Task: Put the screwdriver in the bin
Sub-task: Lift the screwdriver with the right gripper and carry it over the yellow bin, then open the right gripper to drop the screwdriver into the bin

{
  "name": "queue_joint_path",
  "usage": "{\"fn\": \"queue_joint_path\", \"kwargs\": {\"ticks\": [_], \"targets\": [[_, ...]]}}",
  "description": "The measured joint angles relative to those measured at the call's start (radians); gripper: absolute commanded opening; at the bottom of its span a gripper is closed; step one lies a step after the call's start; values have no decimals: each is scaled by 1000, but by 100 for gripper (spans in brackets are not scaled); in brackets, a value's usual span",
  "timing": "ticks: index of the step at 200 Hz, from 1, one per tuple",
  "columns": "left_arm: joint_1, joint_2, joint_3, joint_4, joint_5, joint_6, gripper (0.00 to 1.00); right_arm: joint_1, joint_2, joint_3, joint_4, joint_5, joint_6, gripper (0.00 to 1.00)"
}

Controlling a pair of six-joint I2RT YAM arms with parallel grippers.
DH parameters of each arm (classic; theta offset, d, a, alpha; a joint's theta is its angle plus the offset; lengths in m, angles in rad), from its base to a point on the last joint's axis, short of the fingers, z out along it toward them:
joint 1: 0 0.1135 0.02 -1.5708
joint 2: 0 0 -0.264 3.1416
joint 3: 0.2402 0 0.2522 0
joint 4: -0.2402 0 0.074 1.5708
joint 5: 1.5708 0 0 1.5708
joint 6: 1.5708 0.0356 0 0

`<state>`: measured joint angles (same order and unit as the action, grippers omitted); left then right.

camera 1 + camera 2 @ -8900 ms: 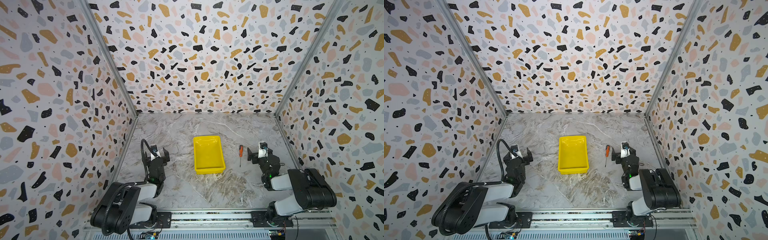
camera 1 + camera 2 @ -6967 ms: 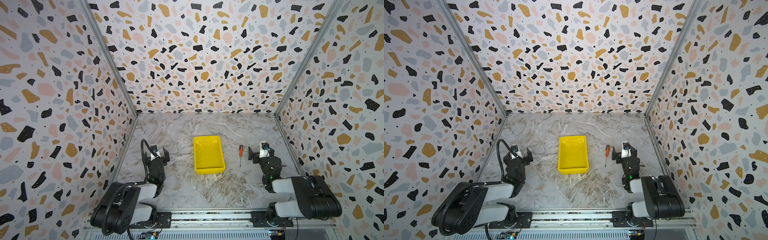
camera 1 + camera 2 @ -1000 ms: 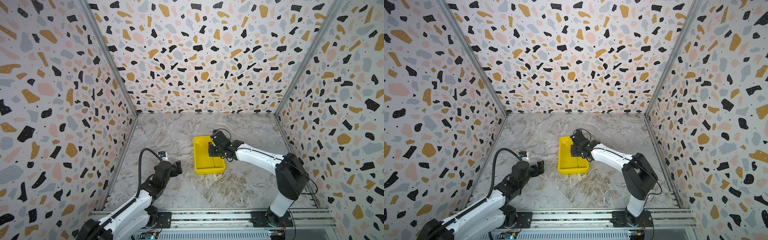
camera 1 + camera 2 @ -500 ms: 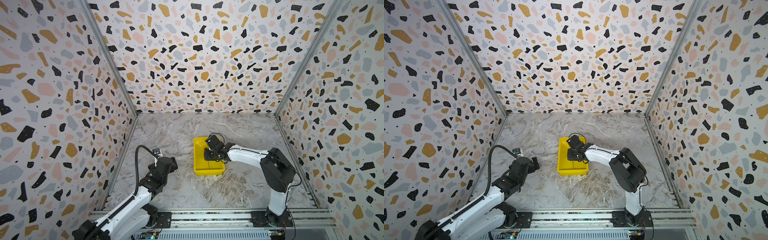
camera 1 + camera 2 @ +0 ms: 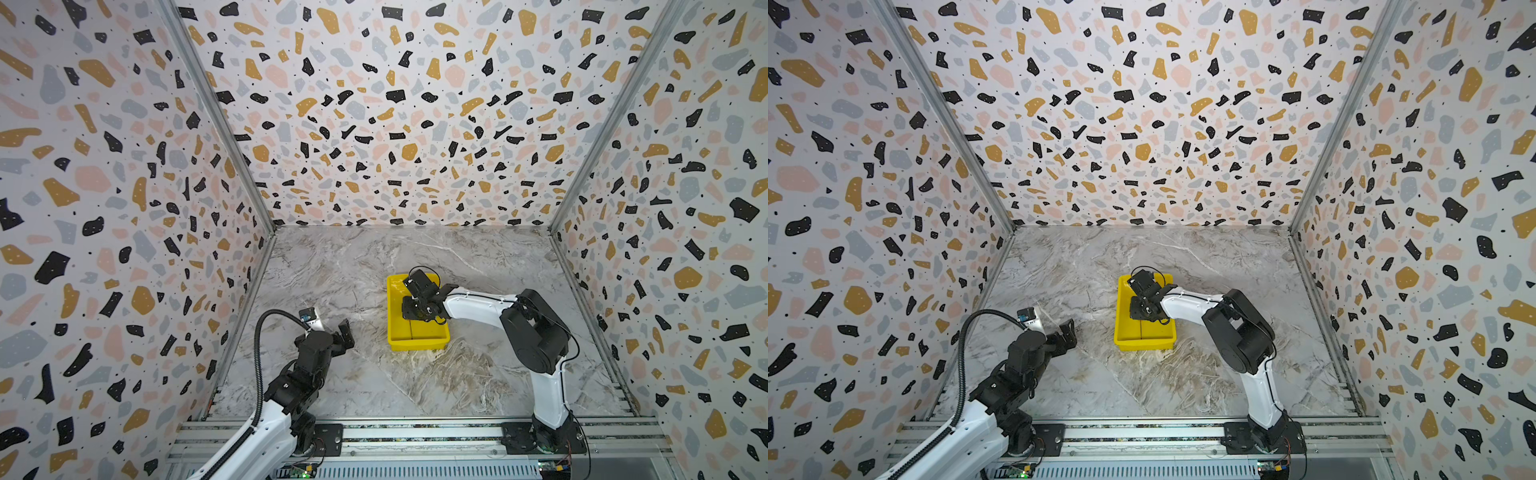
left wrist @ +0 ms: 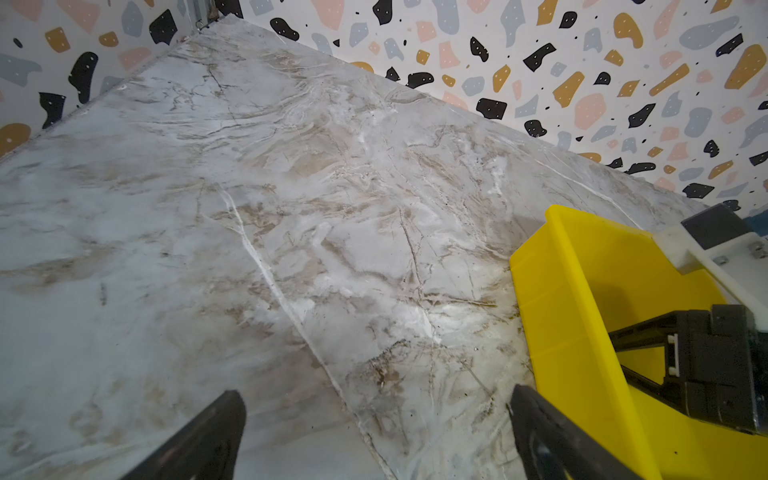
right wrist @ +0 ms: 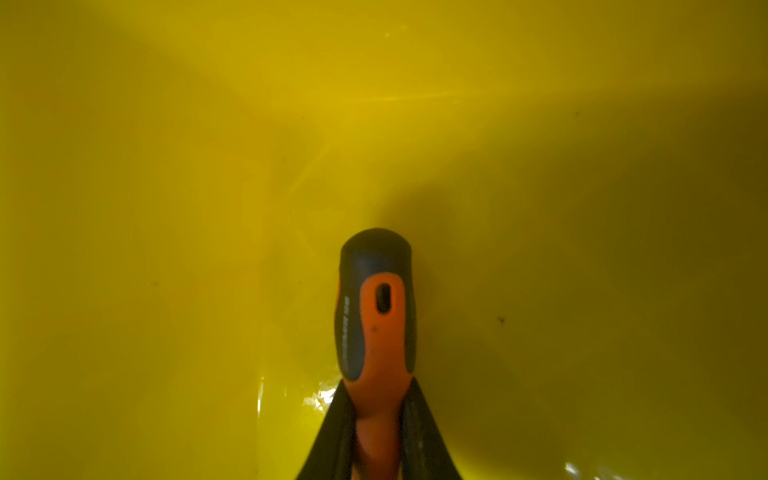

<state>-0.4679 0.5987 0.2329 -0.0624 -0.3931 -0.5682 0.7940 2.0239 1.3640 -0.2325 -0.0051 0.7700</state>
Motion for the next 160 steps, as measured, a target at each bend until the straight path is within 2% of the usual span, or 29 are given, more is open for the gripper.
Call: {"fn": "queue_joint_path", "kwargs": {"ticks": [17,32,42,46,51,56,60,69,77,122,143,160], "targets": [[0,10,0,4,0,0,100,0,0,12,-7,3,1,19],[0,18,0,4,0,0,100,0,0,17,-8,3,3,30],[0,20,0,4,-1,0,100,0,0,17,-8,2,1,31],[0,19,0,4,-1,0,100,0,0,17,-8,1,0,37],[0,19,0,4,-1,0,100,0,0,18,-10,1,-1,38],[0,19,0,4,-1,0,100,0,-2,19,-15,1,-4,44],[0,19,0,4,-1,0,100,0,-2,21,-20,2,-7,46],[0,19,0,4,-1,-1,100,0,-5,29,-32,3,-13,62],[0,18,0,4,-1,-1,100,0,-14,36,-40,6,-14,71],[0,18,0,4,-2,-1,100,-4,-177,45,-90,64,-75,76],[0,18,0,4,-5,-1,100,-25,-306,35,-86,122,-134,77],[0,18,0,4,-7,-2,100,-68,-452,-49,-20,199,-205,79]]}}
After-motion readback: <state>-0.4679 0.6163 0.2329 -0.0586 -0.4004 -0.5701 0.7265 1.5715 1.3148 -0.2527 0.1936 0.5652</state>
